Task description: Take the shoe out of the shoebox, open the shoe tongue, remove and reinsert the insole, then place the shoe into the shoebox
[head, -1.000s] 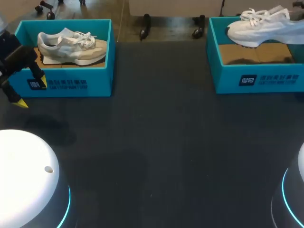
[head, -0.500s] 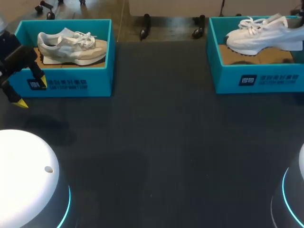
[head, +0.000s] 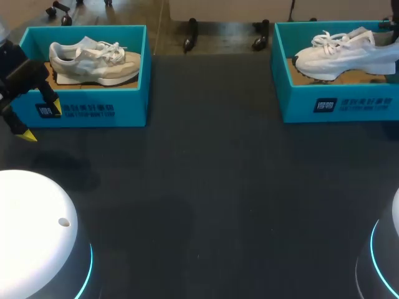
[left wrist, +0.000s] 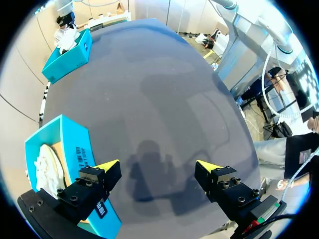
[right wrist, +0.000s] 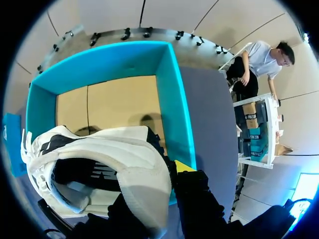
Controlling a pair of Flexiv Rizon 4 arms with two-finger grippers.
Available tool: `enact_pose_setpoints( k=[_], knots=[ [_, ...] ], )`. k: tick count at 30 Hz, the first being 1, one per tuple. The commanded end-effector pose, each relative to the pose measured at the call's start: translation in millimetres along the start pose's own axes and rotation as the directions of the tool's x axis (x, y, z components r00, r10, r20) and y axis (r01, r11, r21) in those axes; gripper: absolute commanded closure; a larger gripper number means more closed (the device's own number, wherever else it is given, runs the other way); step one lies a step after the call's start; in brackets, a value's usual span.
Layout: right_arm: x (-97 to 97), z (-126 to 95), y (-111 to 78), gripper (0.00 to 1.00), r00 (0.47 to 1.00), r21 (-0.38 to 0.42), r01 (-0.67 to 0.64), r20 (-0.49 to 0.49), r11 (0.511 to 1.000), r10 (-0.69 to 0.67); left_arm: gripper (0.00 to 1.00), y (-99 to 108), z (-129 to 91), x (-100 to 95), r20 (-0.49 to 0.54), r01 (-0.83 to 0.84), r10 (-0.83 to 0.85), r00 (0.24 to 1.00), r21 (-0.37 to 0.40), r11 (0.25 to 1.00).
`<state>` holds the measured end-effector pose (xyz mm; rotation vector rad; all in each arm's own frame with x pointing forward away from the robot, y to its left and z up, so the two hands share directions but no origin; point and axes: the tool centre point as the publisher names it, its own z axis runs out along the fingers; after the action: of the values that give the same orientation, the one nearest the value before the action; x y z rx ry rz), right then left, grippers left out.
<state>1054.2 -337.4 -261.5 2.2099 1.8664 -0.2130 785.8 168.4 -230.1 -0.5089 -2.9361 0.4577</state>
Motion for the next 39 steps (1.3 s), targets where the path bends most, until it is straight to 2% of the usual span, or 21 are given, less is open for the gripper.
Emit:
enact_pose_setpoints(
  k=[1, 14, 22, 33, 35, 37, 39],
  knots=[
    [1.7, 2, -2.2, 1.0, 1.0, -0.003, -0.005, 0.009, 1.0, 0.005, 0.0, 0, -1, 0.3, -0.003, -0.001, 0.001, 1.0, -0.003, 1.0],
    [4.1, 18, -5.8, 1.0, 0.999, 0.016, -0.018, 0.035, 1.0, 0.018, 0.0, 0, -1, 0.3, -0.003, -0.001, 0.001, 1.0, -0.003, 1.0],
    [6.1, 29, -6.6, 1.0, 0.999, -0.009, -0.03, 0.045, 1.0, 0.03, 0.0, 0, -1, 0.3, -0.003, -0.001, 0.001, 1.0, -0.003, 1.0],
    [6.1, 29, -6.6, 1.0, 0.999, -0.009, -0.03, 0.045, 1.0, 0.03, 0.0, 0, -1, 0.3, -0.003, -0.001, 0.001, 1.0, -0.003, 1.0],
    [9.9, 31, -4.6, 1.0, 0.996, -0.029, -0.017, 0.085, 0.999, 0.02, 0.0, 0, -1, 0.3, -0.003, -0.001, 0.001, 1.0, -0.003, 1.0],
    [12.0, 34, -1.7, 1.0, 0.998, -0.024, -0.008, 0.068, 1.0, 0.01, 0.0, 0, -1, 0.3, -0.003, -0.001, 0.001, 1.0, -0.003, 1.0],
    [13.2, 36, 0.5, 1.0, 0.997, -0.053, 0.01, 0.073, 0.999, -0.006, 0.0, 0, -1, 0.3, -0.003, -0.001, 0.001, 1.0, -0.003, 1.0]
  ],
)
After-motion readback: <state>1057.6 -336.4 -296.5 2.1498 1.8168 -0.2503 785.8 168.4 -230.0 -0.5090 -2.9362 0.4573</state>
